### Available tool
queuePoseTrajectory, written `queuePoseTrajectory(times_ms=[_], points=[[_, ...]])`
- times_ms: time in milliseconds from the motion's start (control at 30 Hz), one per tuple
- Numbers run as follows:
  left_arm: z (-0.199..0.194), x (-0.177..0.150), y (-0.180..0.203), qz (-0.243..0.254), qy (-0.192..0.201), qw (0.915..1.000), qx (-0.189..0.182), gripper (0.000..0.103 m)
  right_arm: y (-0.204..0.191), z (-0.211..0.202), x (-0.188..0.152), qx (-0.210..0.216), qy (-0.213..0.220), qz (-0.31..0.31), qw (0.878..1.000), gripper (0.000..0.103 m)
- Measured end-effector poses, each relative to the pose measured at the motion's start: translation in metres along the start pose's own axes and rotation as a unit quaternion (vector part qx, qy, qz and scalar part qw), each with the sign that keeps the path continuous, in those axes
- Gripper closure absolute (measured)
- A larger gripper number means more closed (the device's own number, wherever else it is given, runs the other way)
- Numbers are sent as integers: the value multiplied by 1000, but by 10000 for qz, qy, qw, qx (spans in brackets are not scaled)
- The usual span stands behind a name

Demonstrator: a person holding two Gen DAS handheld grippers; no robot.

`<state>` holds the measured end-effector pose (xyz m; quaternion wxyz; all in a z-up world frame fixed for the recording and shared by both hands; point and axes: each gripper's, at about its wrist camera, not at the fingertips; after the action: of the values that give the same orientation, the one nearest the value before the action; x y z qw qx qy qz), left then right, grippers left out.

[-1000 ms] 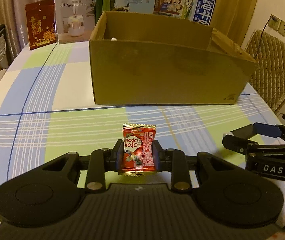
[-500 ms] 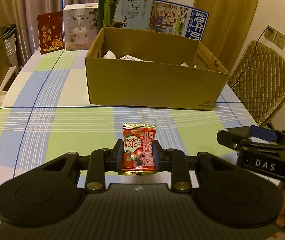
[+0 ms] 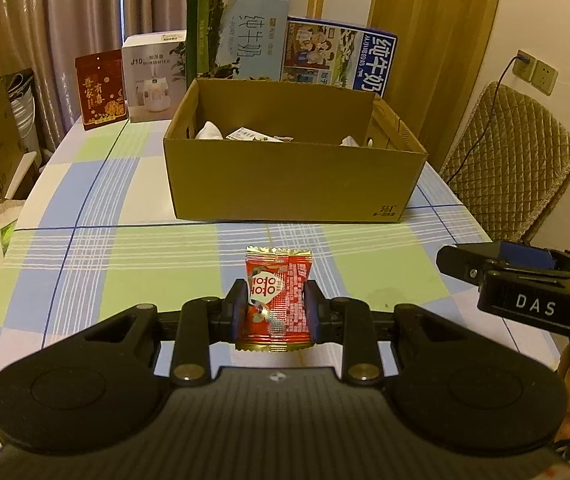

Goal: Organize objects
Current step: 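Carry the red candy and black lighter over into the cardboard box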

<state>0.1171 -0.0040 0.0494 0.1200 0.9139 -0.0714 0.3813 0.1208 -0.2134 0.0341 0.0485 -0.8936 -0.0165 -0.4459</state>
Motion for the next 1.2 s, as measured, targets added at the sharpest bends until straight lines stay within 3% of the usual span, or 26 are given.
queuePoseTrajectory(times_ms=[1200], points=[[-12, 10, 23, 217, 110, 9997, -68, 78, 20, -17, 8, -35, 61, 179, 9998, 25]])
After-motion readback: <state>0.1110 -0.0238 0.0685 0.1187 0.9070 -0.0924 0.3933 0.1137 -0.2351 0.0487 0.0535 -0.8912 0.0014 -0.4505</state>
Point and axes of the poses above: each gripper's, at about its wrist camera, not at the fingertips, and z roughly the way its jaws point, y to its right, x to its top, and after that the axes turned 7 degrees about -x, right-handed
